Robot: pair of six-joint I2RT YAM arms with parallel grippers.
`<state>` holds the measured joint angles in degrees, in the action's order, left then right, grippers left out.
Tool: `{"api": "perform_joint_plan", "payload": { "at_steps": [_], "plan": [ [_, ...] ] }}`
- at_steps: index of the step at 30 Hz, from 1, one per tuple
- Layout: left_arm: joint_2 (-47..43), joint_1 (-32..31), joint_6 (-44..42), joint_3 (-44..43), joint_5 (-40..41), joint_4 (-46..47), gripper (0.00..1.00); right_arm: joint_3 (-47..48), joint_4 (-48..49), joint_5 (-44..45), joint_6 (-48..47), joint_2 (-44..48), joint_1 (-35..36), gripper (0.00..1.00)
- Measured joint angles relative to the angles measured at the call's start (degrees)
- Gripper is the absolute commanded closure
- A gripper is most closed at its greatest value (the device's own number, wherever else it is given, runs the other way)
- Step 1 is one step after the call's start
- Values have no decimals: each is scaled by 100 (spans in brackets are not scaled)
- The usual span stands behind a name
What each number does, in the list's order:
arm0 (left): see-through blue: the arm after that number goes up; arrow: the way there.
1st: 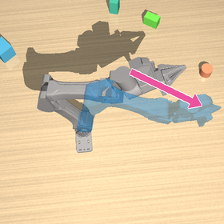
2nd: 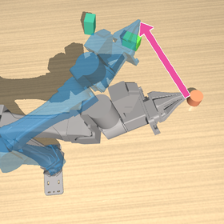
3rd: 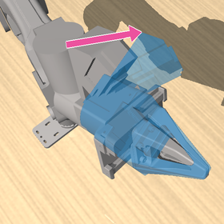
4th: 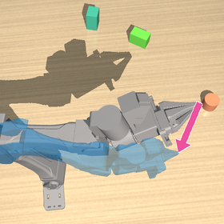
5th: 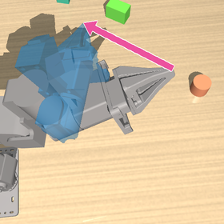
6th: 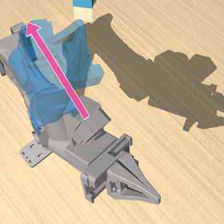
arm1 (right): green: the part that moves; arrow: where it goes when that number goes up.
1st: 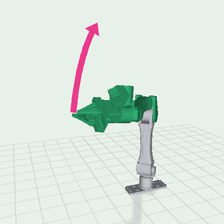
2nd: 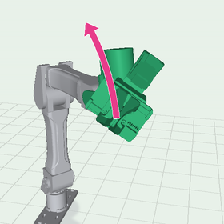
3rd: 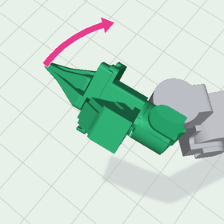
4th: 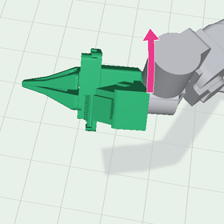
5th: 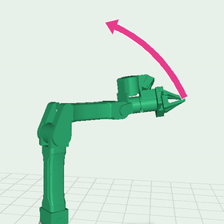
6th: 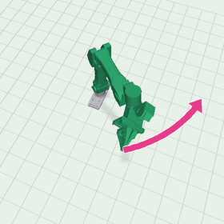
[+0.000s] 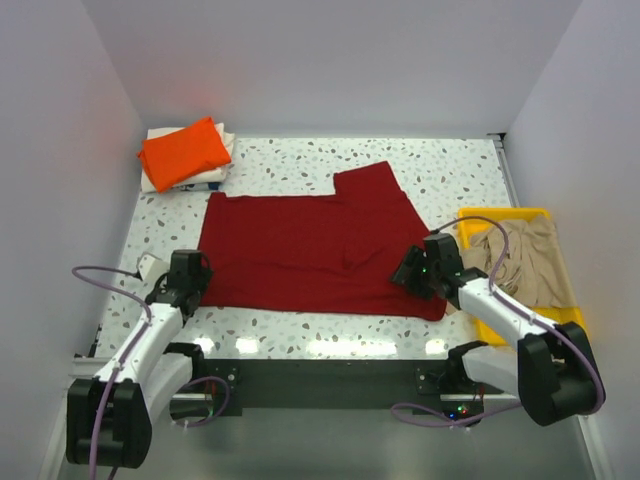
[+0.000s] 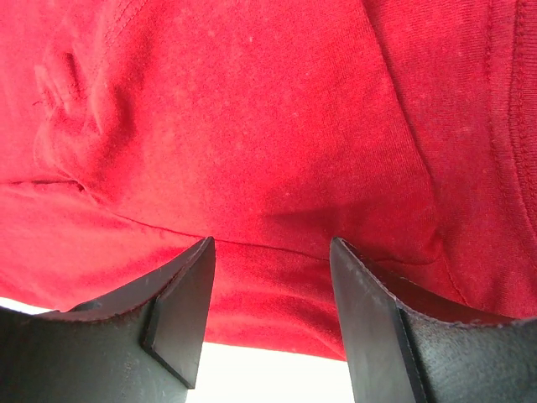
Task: Fold and stack the t-shirts
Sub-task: Fold the tshirt
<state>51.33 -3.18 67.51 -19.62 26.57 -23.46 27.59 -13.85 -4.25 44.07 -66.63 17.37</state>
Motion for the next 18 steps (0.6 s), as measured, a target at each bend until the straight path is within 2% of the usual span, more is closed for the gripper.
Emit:
{"api": "perform_joint_plan", "payload": {
  "at_steps": [8, 12, 16, 18],
  "plan": [
    [-448, 0, 87, -4, 103, -704, 23, -295, -789, 131, 140, 975, 0, 38],
    [-612, 2, -11, -485, 118, -990, 23, -216, -1193, 144, 136, 1353, 0, 34],
    [-24, -4, -376, -1550, 68, -616, 26, 695, -1272, 133, -46, 831, 0, 35],
    [793, -52, -575, -2326, 24, -291, 27, 1556, -1152, 129, -208, 192, 0, 36]
  ]
}}
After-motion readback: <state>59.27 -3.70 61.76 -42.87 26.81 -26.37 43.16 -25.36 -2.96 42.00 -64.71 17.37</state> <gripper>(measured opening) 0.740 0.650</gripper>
